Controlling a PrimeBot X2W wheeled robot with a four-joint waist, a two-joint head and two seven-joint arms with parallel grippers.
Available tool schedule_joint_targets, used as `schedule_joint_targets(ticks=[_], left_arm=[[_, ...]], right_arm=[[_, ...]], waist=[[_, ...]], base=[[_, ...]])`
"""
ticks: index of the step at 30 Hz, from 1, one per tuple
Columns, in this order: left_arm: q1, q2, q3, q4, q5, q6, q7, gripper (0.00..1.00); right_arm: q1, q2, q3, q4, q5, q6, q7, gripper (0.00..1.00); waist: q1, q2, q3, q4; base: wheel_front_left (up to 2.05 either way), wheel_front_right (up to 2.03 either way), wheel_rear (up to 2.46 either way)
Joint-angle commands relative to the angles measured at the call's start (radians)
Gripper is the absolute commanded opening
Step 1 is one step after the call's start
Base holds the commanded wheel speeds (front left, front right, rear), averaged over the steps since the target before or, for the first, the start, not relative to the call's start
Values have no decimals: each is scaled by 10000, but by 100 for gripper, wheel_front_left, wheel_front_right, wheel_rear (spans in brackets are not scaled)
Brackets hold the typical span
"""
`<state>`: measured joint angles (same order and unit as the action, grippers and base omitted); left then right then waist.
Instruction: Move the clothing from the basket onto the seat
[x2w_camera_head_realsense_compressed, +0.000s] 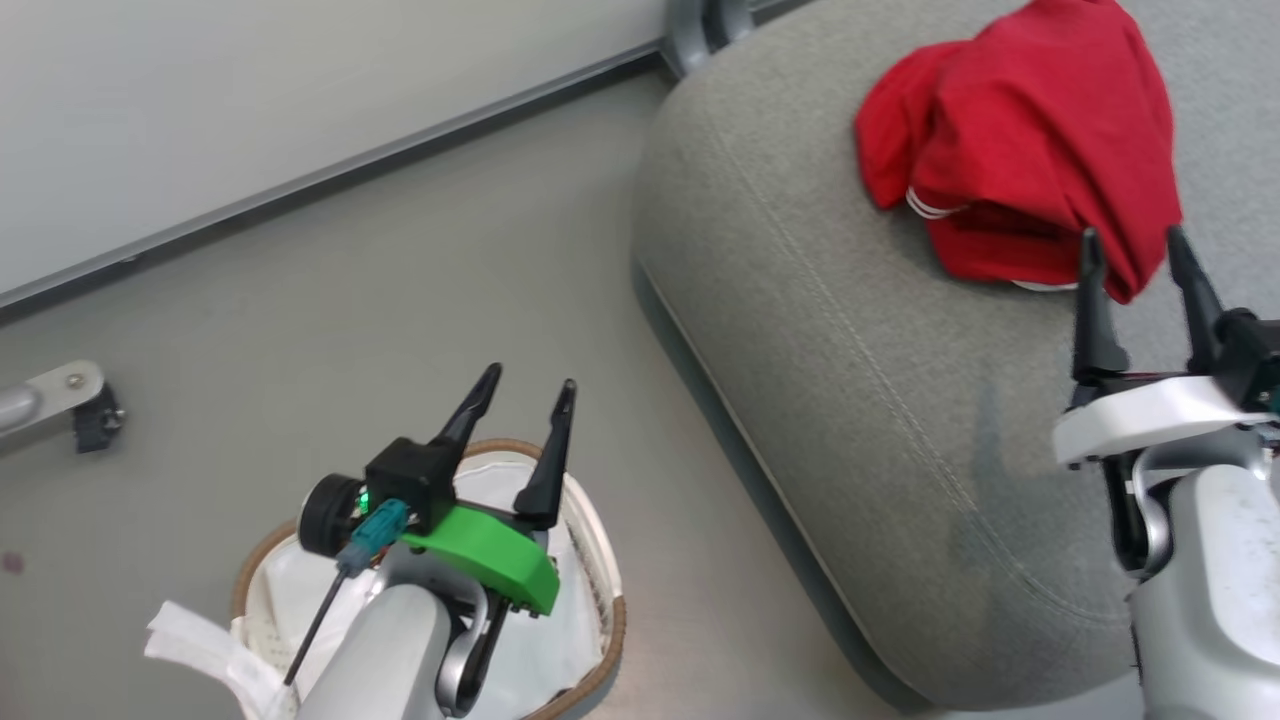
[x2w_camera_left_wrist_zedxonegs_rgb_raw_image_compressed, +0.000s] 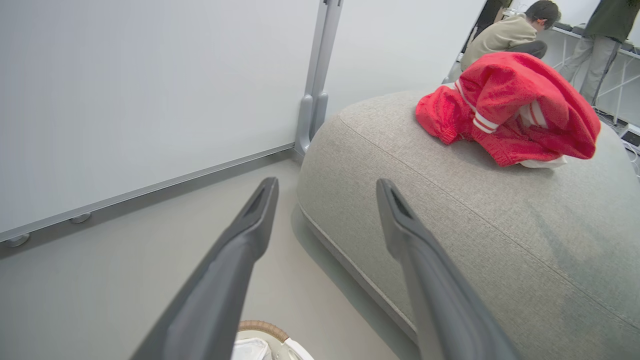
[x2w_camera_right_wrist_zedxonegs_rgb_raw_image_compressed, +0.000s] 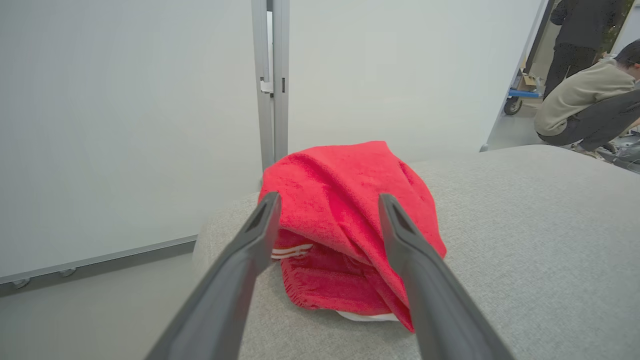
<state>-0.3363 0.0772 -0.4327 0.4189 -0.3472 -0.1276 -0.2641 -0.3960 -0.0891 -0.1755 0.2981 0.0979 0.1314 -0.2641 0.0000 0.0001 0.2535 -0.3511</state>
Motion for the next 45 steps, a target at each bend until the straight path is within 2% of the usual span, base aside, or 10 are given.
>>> schedule_joint_targets(ticks=[1,12,18,26,39,40,45], left_arm=[[261,-29,243,-38,159,12,-4,100],[1069,-203,2467,-149,958,354,-4,100],[1528,-246,3409,-63,1265,457,-4,100],[2088,-256,4171,-201,1173,341,-4,100],[3044,-254,4308,-34,620,223,-4,100],[2965,-265,4291,-17,612,230,0,0],[3038,-322,4316,342,449,227,62,0]], right_arm=[[214,63,166,-82,105,-14,-3,100],[469,358,981,-97,580,-14,-3,100],[690,357,1428,143,983,-14,-3,100],[1061,358,1584,387,1149,-14,-4,100],[2082,361,1679,786,1312,-14,-3,100],[1994,399,1684,773,1233,0,-2,0],[2288,476,1651,1151,1365,0,71,0]], waist=[[0,-1,-380,586],[0,-1,-804,2161],[0,-1,-1003,2782],[0,-1,-1350,3123],[0,-1,-2089,3148],[0,-1,-2024,3141],[0,-1,-2060,3148]], base=[[0,0,0],[0,0,0],[0,0,0],[0,0,0],[0,0,0],[0,0,0],[0,0,0]])
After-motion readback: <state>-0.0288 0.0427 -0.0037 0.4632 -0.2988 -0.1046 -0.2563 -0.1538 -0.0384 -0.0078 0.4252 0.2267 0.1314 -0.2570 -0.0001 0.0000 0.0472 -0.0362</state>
